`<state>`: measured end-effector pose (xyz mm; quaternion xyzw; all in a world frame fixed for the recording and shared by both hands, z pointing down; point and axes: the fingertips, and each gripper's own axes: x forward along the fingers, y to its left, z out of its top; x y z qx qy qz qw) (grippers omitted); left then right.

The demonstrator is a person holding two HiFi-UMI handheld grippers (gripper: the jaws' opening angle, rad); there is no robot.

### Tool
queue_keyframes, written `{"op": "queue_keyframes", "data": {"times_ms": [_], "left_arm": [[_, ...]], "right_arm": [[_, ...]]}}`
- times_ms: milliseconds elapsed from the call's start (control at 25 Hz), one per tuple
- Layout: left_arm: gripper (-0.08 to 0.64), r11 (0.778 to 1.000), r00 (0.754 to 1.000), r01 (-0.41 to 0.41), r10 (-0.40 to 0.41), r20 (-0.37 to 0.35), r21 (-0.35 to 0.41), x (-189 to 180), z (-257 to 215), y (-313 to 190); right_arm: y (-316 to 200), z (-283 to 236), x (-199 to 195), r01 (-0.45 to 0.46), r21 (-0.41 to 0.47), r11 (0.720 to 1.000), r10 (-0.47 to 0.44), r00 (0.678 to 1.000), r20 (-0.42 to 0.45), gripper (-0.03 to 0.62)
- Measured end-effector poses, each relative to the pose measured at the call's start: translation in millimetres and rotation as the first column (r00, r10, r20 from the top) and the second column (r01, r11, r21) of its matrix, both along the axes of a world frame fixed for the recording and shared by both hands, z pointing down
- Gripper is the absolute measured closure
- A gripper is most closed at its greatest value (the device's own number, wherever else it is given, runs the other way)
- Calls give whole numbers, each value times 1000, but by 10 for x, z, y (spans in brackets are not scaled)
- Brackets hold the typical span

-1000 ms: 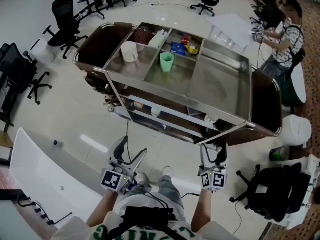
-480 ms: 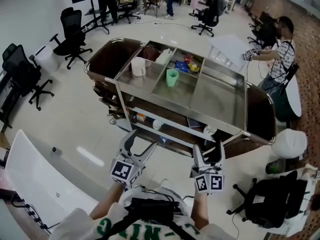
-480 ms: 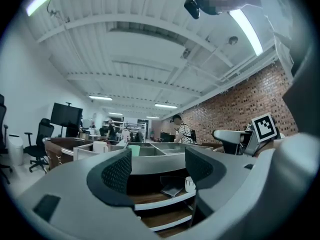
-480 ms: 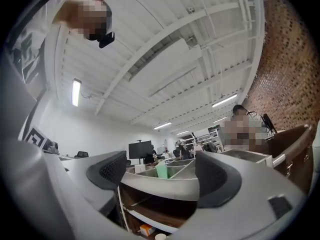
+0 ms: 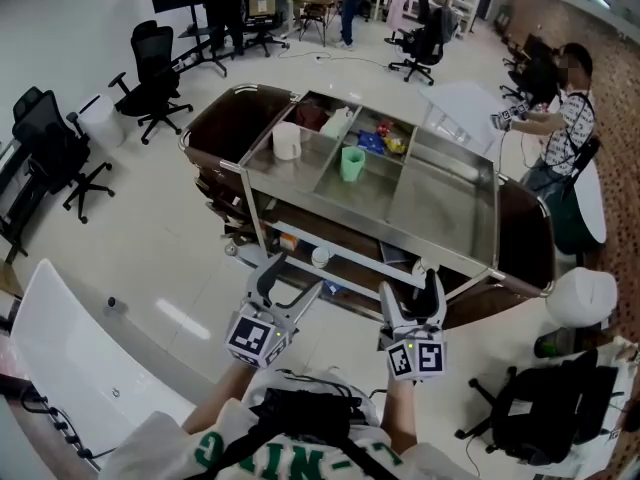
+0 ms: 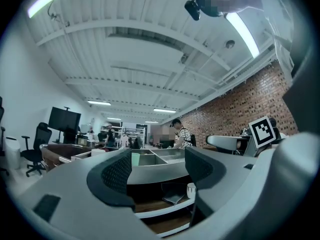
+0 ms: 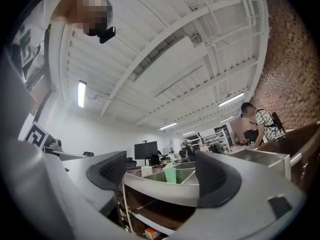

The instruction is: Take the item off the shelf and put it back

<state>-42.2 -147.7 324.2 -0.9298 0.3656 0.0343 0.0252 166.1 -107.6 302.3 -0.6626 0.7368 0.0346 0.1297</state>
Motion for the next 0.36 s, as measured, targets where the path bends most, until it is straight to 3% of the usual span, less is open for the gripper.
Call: {"op": "queue_keyframes", "data": {"times_ms": [360], "left_arm": [[232,1000,1000,0,1,-4,10,24,-14,-18]], "right_arm": [[-39,88,-224,70,-15,997,-70,997,-23,146]]}}
